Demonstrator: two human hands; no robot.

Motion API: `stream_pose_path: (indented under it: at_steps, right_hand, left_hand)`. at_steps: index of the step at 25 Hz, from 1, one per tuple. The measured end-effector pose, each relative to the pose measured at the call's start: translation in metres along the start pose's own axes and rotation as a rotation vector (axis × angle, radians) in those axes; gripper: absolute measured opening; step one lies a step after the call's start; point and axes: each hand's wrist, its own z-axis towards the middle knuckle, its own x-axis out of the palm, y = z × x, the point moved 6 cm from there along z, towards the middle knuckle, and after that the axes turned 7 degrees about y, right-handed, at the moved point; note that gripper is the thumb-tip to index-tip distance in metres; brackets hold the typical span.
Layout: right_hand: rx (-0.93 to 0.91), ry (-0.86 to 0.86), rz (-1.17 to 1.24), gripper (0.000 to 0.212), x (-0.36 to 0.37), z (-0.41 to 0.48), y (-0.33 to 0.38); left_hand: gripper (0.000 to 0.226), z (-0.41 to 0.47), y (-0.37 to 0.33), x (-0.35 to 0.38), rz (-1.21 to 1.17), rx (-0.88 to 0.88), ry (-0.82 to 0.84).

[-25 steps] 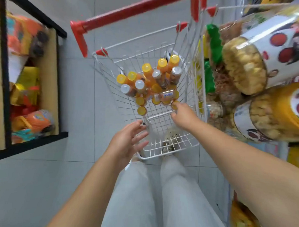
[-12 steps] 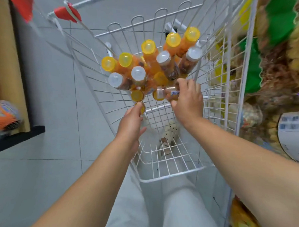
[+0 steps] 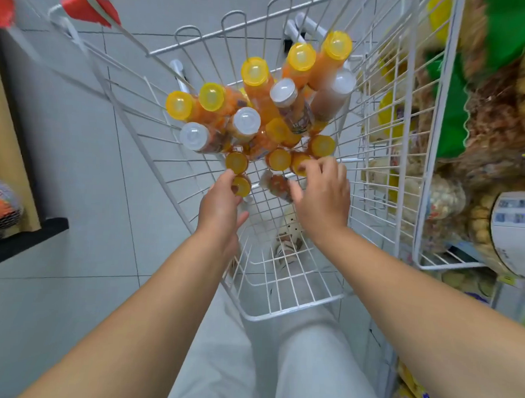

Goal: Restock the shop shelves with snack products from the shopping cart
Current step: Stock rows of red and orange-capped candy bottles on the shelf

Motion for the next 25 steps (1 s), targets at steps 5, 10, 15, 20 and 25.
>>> stream_pose_path:
  at_steps: [5, 10, 15, 20, 25]
  right_hand:
    - [0.02, 0.16, -0.056, 0.056, 0.002, 0.03, -0.007]
    - [0.159, 0.193, -0.043, 0.054, 0.011, 0.038, -0.008]
    - [0.118, 0.225, -0.038, 0.039, 0.013, 0.044, -0.016]
    - [0.071, 0.157, 0.17, 0.036, -0.012, 0.007, -0.017]
    - [0.078, 0.247, 0.682, 0.037, -0.06, -0.05, -0.013]
  left_hand:
    - [0.021, 0.003, 0.002, 0.002, -0.003, -0.001, -0.001]
    - [0.024, 0.006, 0.002, 0.0, -0.01, 0.014, -0.011]
    - [0.031, 0.008, 0.005, -0.001, -0.017, 0.019, -0.016]
    - [0.041, -0.001, 0.013, 0.005, -0.007, 0.015, 0.044]
    - [0.053, -0.019, 0.031, 0.03, 0.007, -0.155, 0.332]
